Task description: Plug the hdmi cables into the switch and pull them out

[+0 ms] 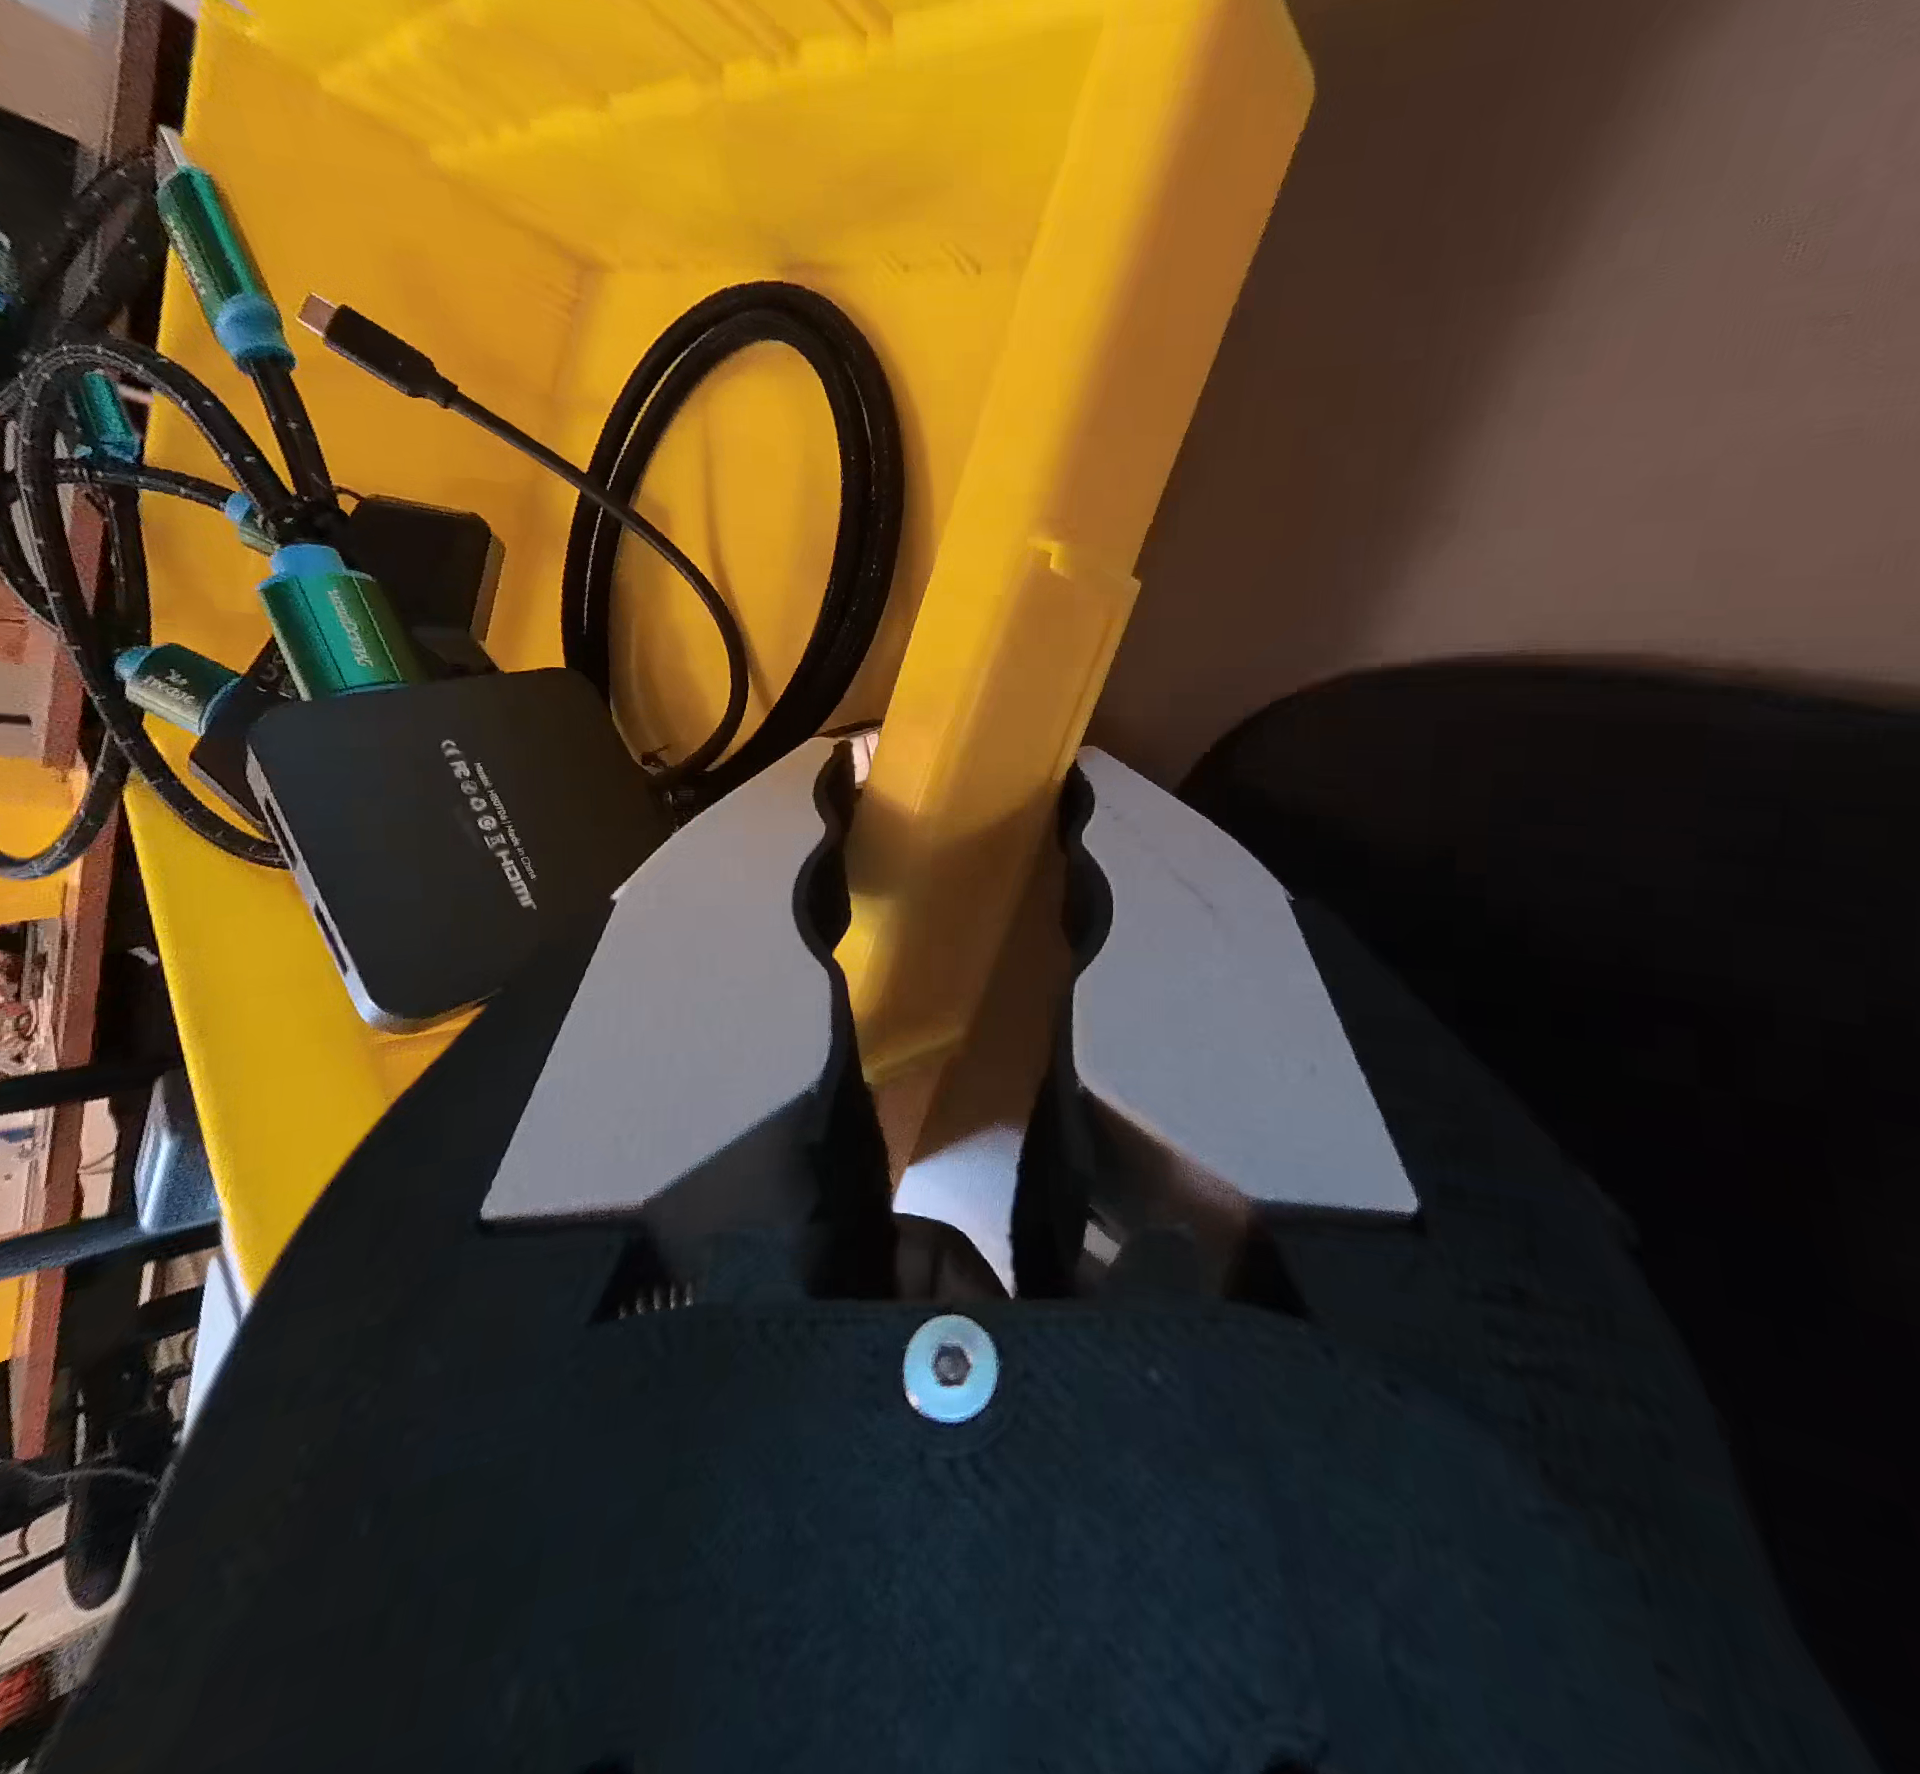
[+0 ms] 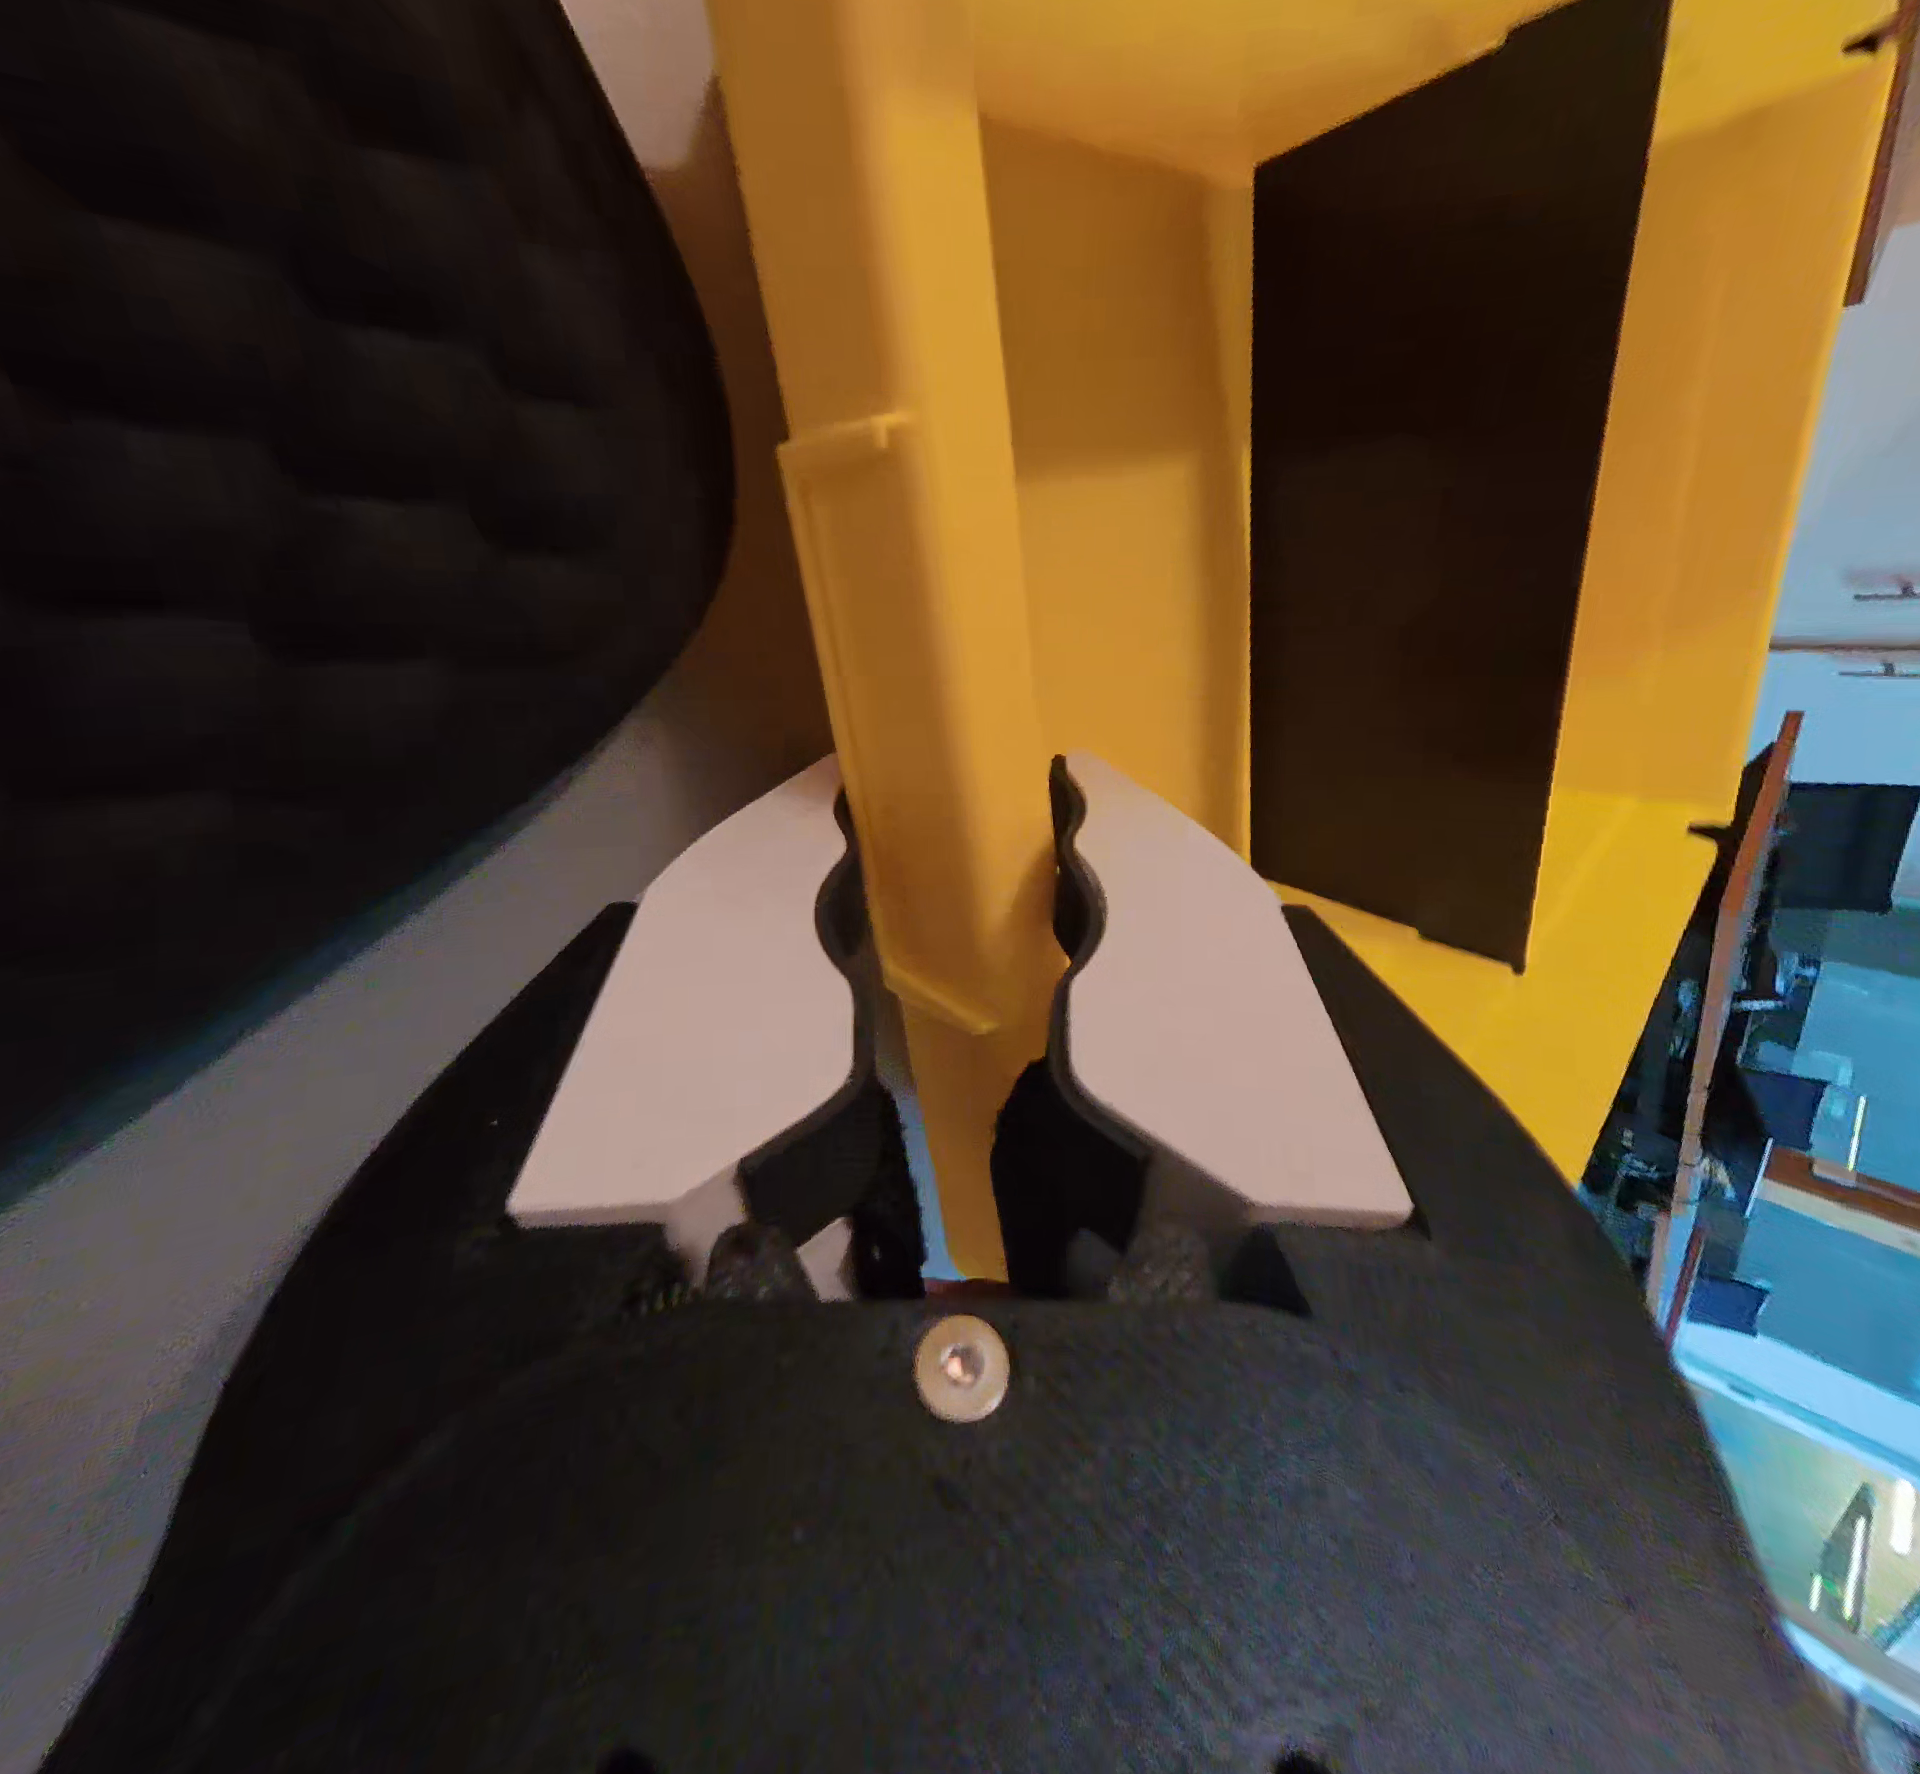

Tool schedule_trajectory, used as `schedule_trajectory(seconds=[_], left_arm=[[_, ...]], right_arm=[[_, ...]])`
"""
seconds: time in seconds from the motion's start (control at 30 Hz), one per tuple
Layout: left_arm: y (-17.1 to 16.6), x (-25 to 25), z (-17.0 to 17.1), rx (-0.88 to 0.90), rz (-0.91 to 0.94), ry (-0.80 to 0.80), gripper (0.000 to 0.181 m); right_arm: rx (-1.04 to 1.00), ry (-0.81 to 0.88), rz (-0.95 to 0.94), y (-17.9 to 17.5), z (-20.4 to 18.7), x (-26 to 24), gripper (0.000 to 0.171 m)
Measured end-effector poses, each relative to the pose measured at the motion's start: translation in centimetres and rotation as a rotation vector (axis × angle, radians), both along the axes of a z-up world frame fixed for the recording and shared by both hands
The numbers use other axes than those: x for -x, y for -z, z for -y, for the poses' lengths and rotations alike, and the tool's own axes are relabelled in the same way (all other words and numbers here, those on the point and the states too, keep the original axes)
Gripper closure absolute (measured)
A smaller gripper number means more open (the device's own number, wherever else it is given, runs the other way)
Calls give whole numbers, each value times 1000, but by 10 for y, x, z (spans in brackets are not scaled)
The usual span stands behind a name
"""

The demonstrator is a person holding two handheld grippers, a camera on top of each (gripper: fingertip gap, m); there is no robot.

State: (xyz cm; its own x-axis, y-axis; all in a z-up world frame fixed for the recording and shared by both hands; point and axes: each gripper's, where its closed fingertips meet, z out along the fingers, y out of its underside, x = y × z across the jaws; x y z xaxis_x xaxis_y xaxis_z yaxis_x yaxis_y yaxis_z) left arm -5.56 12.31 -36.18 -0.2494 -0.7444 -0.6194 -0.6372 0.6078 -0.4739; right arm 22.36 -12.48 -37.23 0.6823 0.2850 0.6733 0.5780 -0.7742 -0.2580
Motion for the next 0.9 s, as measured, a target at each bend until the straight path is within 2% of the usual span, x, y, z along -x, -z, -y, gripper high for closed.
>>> schedule_trajectory(seconds=[0.23,0.4,0.5,0.63,0.77,0.9], left_arm=[[3,38,-39,-29,-48,-65,144],[6,102,-79,-60,-120,-141,141],[5,137,-90,-49,-103,-156,141],[6,184,-82,-83,-146,-169,143],[4,215,-51,-57,-42,-103,143],[4,250,-28,-79,-44,-106,144]], right_arm=[[-43,71,-12,-1,40,-21,135],[-45,100,-6,-1,73,-36,135],[-45,89,-4,0,94,-44,135],[-38,61,0,0,123,-45,135],[-50,40,-7,-1,149,-34,136],[-101,-34,-50,-2,162,-9,137]])
